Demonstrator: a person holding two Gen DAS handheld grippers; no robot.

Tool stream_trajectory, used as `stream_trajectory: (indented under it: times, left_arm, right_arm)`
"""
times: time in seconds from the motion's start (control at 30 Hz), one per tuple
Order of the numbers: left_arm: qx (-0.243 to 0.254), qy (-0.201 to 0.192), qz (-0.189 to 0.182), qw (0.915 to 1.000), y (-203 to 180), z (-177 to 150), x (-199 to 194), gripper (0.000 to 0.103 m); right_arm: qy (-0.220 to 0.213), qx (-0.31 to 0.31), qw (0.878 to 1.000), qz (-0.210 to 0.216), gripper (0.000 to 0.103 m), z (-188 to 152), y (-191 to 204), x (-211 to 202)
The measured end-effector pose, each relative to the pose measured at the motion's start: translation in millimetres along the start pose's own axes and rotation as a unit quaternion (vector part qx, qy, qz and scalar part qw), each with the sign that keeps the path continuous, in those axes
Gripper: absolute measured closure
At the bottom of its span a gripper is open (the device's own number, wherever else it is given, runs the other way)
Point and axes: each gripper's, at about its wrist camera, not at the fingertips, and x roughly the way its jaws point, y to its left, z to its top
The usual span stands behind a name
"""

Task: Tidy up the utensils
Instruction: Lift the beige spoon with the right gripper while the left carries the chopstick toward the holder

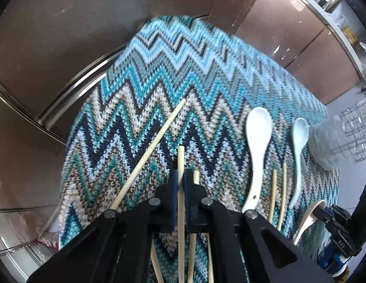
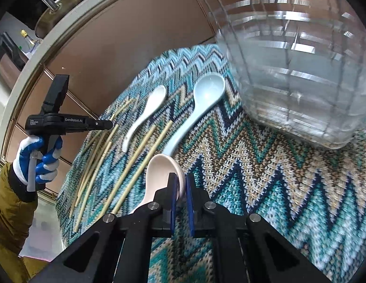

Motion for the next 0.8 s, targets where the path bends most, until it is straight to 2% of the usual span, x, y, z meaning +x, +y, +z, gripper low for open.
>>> stream_trajectory:
  times: [0.17,0.23,0.33,0.37,0.43,0.6,0.63,0.67,0.7,0.8]
  left_arm:
    - [0.018,-0.058,0.007,0.9981,-13,-7,-49,0.098]
    - [0.020,-0.092,-0.008,0.9955,-19,-9,-74,0.098]
    - [0.031,-0.147,-0.024,0.9884,-33,-12,-115,0.098]
    - [0.037,-0.173,-0.037,0.9835,-45,-11,-134,0.098]
    - [0.040,-0.204,-0.052,0.9768,-60,-7,-155,0.098]
    - [0.040,-0.303,-0.131,0.9431,-121,15,-206,0.098]
    - [0.035,-0.326,-0.147,0.9331,-135,21,-213,0.098]
    - [0.031,-0.339,-0.157,0.9270,-142,25,-216,0.098]
    - [0.027,-0.361,-0.176,0.9157,-156,31,-220,0.098]
    - [0.021,-0.410,-0.200,0.8897,-191,43,-220,0.098]
  right_arm:
    - [-0.042,-0.016,0.999,-0.024,0.096,-5,20,-40]
    - [-0.069,-0.022,0.997,-0.040,0.096,-8,28,-65]
    - [-0.112,-0.025,0.991,-0.066,0.096,-10,34,-104]
    - [-0.130,-0.025,0.988,-0.079,0.096,-9,35,-120]
    - [-0.169,-0.031,0.978,-0.119,0.096,-3,37,-154]
    - [-0.254,-0.044,0.943,-0.208,0.096,27,39,-210]
    - [-0.273,-0.049,0.932,-0.235,0.096,36,40,-218]
    - [-0.283,-0.052,0.925,-0.248,0.096,41,41,-220]
    - [-0.296,-0.055,0.917,-0.262,0.096,48,40,-222]
    - [-0.324,-0.066,0.892,-0.309,0.096,63,38,-220]
